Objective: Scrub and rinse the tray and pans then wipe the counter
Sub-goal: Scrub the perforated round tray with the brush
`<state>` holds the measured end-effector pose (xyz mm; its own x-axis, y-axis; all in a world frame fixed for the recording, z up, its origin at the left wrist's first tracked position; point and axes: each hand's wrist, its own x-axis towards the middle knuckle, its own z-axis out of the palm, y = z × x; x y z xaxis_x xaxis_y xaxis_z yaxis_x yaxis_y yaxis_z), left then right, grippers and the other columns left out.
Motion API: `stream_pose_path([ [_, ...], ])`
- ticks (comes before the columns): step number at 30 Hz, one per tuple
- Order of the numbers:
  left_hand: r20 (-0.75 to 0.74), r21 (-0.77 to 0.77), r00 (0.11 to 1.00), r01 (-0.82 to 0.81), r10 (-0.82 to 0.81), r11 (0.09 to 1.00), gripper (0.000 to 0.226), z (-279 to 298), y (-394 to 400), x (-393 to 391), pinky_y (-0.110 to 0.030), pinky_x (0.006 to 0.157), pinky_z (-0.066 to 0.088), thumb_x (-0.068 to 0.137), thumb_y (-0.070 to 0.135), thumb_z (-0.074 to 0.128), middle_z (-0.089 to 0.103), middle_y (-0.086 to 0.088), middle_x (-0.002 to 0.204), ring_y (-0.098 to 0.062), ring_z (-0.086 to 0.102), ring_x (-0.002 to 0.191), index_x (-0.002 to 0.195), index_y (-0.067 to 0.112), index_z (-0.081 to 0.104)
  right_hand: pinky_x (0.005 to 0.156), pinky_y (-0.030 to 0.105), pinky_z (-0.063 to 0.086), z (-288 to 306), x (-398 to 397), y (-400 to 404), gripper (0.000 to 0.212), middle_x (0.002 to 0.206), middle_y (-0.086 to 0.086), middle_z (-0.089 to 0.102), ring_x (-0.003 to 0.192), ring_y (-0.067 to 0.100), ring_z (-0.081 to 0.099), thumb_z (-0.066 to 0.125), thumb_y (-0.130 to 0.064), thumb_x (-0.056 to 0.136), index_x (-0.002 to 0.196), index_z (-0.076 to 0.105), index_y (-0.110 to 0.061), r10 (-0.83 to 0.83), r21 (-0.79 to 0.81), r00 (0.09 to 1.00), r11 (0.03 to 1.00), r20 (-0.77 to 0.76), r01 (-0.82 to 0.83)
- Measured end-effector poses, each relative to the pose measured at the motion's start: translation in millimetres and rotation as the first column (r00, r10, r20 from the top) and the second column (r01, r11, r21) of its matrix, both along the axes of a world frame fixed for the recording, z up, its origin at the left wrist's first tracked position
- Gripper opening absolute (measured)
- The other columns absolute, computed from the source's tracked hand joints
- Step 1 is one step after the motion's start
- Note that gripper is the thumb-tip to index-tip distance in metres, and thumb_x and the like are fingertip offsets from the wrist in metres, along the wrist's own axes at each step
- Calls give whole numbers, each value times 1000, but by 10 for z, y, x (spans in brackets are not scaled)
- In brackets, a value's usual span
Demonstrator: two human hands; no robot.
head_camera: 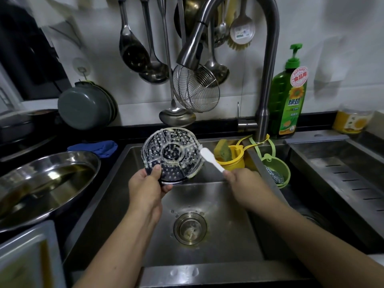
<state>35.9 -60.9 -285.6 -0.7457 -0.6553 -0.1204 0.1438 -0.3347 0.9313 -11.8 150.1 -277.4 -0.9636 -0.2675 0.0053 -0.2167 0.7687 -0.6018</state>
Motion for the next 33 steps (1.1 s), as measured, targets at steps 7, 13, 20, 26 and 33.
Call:
stream_pose_path([
  [7, -15, -4, 1000, 9, -9, 1000, 12, 10, 48, 10, -18, 44, 49, 105, 11, 55, 68, -10, 84, -12, 62, 60, 97, 6, 63, 68, 36, 41, -4, 79, -61, 45, 83, 12, 61, 87, 36, 61, 37, -43, 107, 73, 52, -18, 66, 32, 998, 997, 24, -66],
  [13, -21, -94, 999, 31, -33, 995, 10, -1, 78, 24, -20, 43, 47, 105, 10, 56, 71, -11, 86, -8, 62, 56, 99, 7, 64, 71, 35, 44, -31, 180, -97, 39, 89, 7, 62, 91, 32, 62, 33, -37, 109, 84, 57, -19, 128, 9, 991, 992, 33, -128],
  [20, -7, -201, 999, 45, -48, 979, 9, -35, 91, 9, -19, 43, 46, 104, 10, 56, 71, -11, 89, -9, 61, 56, 100, 7, 63, 69, 35, 43, -9, 110, -83, 43, 83, 7, 60, 79, 28, 55, 35, -40, 108, 72, 46, -21, 129, 66, 990, 989, 63, -133],
  [26, -17, -215, 998, 58, -63, 975, 7, -30, 109, 8, -19, 43, 47, 104, 9, 56, 71, -10, 89, -8, 61, 57, 102, 7, 63, 64, 35, 46, 38, -33, -14, 42, 78, 5, 60, 74, 27, 58, 37, -45, 106, 75, 51, -20, -16, 27, 1000, 1000, -9, 17],
  [33, -17, -162, 999, 46, -50, 986, 9, -11, 98, 23, -19, 42, 46, 104, 10, 57, 70, -9, 84, -11, 59, 58, 97, 8, 63, 64, 35, 42, 9, 14, -55, 44, 78, 5, 60, 76, 28, 59, 37, -45, 107, 73, 50, -19, 39, 49, 999, 998, 9, -39],
])
